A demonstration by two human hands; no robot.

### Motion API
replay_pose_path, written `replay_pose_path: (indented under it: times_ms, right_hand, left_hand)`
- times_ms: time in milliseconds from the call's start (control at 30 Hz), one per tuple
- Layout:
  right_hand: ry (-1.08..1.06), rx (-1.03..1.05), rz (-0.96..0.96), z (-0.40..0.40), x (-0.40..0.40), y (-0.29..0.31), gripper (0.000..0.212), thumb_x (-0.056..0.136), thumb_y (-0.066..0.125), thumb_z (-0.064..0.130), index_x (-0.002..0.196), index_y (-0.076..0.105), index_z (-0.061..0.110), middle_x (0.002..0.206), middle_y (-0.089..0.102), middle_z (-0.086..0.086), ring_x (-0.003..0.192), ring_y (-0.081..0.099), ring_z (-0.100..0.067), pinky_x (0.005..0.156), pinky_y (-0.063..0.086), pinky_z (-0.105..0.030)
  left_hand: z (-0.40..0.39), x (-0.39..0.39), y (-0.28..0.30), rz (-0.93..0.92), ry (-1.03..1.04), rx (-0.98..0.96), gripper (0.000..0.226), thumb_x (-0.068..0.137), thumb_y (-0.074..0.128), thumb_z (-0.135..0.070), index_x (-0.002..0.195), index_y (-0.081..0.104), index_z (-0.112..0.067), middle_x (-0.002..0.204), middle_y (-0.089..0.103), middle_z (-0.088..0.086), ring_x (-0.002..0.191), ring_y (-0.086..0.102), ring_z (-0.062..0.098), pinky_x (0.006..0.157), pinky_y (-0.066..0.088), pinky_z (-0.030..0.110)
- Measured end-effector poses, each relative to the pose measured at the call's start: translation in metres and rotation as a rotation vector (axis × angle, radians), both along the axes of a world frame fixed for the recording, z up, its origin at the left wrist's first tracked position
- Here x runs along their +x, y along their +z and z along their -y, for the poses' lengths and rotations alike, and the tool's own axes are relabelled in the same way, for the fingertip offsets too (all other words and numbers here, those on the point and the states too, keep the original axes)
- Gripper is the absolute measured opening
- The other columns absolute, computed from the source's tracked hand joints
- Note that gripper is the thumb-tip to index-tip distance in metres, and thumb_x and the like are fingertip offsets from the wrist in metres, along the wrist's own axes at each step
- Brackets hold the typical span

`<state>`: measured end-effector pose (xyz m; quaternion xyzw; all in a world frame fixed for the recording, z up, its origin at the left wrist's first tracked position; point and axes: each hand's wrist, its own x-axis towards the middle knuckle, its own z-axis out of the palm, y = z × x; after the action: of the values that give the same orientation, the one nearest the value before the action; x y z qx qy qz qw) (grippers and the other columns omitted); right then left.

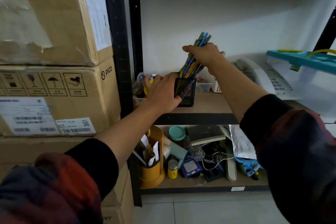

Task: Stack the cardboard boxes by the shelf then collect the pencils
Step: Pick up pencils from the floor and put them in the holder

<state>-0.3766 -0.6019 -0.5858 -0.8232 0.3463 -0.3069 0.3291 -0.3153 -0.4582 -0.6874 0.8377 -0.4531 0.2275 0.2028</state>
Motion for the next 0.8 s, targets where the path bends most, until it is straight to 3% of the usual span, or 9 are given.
replay_pose_path:
  times_ms: [67,133,233,367,500,667,733,800]
  right_hand:
    - [0.052,0.043,0.124,-0.002,0.0,0.003,0.066,0.069,0.069,0.069,0.111,0.062,0.018,0.121,0.056,-0.006,0.123,0.044,-0.031,0.11,0.032,-0.049]
    - [0.044,0.025,0.273,0.0,0.001,0.005,0.039,0.071,0.072,0.061,0.081,0.06,0.025,0.091,0.063,0.003,0.101,0.059,-0.025,0.103,0.042,-0.049]
    - [0.027,-0.061,0.277,0.0,0.001,0.006,0.035,0.079,0.067,0.048,0.059,0.053,0.022,0.068,0.057,0.005,0.079,0.061,-0.024,0.095,0.049,-0.051]
    - [0.029,-0.166,0.179,0.002,0.002,0.009,0.028,0.083,0.057,0.035,0.063,0.058,0.017,0.071,0.055,0.001,0.076,0.055,-0.026,0.086,0.047,-0.039]
    - [0.031,-0.276,0.084,0.001,0.003,0.014,0.03,0.088,0.052,0.029,0.088,0.069,0.005,0.086,0.061,-0.005,0.082,0.055,-0.026,0.086,0.042,-0.039]
    - [0.045,-0.387,0.216,0.001,0.008,0.007,0.032,0.088,0.05,0.021,0.077,0.061,-0.007,0.071,0.055,-0.013,0.063,0.046,-0.024,0.057,0.037,-0.028]
    - [0.019,-0.404,0.26,0.002,0.007,0.005,0.035,0.09,0.052,0.026,0.071,0.059,-0.002,0.069,0.055,-0.012,0.062,0.048,-0.024,0.057,0.035,-0.026]
    - [0.029,-0.415,0.245,0.003,0.005,0.007,0.038,0.093,0.057,0.037,0.072,0.061,0.006,0.073,0.059,-0.009,0.066,0.054,-0.022,0.061,0.042,-0.027]
  left_hand:
    - [-0.001,0.0,-0.001,0.014,0.001,-0.002,0.07,0.083,0.065,-0.043,0.143,0.034,-0.024,0.144,0.047,-0.001,0.133,0.037,0.027,0.11,0.013,0.051]
    - [-0.002,0.001,-0.001,0.026,-0.008,-0.003,0.071,0.084,0.065,-0.042,0.144,0.033,-0.024,0.145,0.046,-0.001,0.134,0.036,0.027,0.11,0.013,0.052]
    - [-0.003,0.001,-0.003,0.032,-0.017,-0.005,0.073,0.084,0.065,-0.041,0.146,0.031,-0.024,0.146,0.045,0.0,0.135,0.036,0.027,0.111,0.011,0.051]
    - [-0.002,0.001,-0.004,0.031,-0.016,-0.014,0.074,0.084,0.066,-0.041,0.146,0.031,-0.024,0.145,0.046,0.0,0.135,0.036,0.027,0.111,0.011,0.052]
    - [-0.002,0.001,-0.005,0.021,-0.02,-0.012,0.073,0.084,0.065,-0.041,0.146,0.03,-0.025,0.145,0.046,-0.001,0.135,0.035,0.027,0.111,0.011,0.052]
    - [-0.002,0.002,-0.004,0.044,0.001,0.026,0.077,0.083,0.065,-0.043,0.147,0.027,-0.025,0.147,0.044,0.0,0.135,0.036,0.029,0.11,0.013,0.054]
    - [-0.002,0.001,-0.004,0.052,0.005,0.042,0.078,0.083,0.065,-0.043,0.148,0.026,-0.024,0.148,0.043,0.0,0.136,0.036,0.029,0.111,0.013,0.054]
    - [-0.003,0.001,-0.004,0.051,0.005,0.046,0.078,0.084,0.066,-0.042,0.148,0.025,-0.023,0.149,0.042,0.001,0.137,0.035,0.029,0.111,0.012,0.054]
